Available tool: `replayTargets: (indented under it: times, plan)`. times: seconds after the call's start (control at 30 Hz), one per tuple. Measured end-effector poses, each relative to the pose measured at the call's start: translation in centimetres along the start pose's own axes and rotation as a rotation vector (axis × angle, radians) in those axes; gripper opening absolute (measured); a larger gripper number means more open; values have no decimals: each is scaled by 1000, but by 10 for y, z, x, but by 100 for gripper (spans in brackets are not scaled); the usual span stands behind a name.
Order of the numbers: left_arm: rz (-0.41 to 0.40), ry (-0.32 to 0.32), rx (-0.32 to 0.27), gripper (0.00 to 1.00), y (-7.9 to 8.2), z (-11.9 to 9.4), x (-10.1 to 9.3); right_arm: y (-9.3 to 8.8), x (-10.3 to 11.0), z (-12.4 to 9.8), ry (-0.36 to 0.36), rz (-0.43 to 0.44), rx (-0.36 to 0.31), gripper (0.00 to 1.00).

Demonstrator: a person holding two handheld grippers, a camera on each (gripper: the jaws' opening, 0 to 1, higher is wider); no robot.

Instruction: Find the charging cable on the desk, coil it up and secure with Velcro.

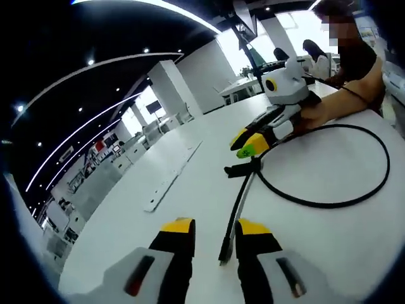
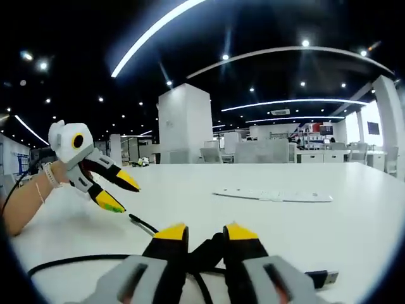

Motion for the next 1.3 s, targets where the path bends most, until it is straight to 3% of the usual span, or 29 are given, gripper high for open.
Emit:
replayTargets:
  times: [0.17,0.43,0.6,0.7,0.8,0.87,0.93,1.0,1.1,1.17,1.3]
  plan:
    - [-78,41,-3,32,-5,8,7,-1,-3,-1,-19,9,-3,27]
    - [-244,121,-136,32,16,19,21,-1,-4,-1,-40,-6,-6,30]
    - [-410,210,-207,33,28,29,33,0,-5,-2,-47,6,-15,32]
    - [-520,247,-244,38,33,33,40,3,-6,-4,-34,54,-55,34]
    - [-657,292,-324,44,43,30,49,4,-8,-6,-46,71,-63,35]
    - [-737,359,-367,44,48,23,59,4,-10,-8,-61,62,-57,35]
    - [-743,402,-380,42,50,19,65,5,-11,-9,-68,55,-56,35]
    - [-726,504,-396,42,51,12,74,9,-13,-13,-99,29,-56,35]
    - [-749,533,-390,47,51,11,74,16,-17,-18,-155,-30,-59,37]
    - [-818,562,-392,50,50,9,76,22,-19,-22,-193,-71,-64,39]
    - [-889,605,-407,53,45,1,83,29,-22,-28,-241,-73,-81,40]
Point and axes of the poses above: the point that each gripper's makers call its tool centre point, and the gripper's own axes: z roughly forward along the fingers, x roughly to its left, y roughly out of its top, the point moved 2 cm from there along -z, roughly backward along the fingers, and after that the axes turned 9 degrees about y, right-handed, at the moved point
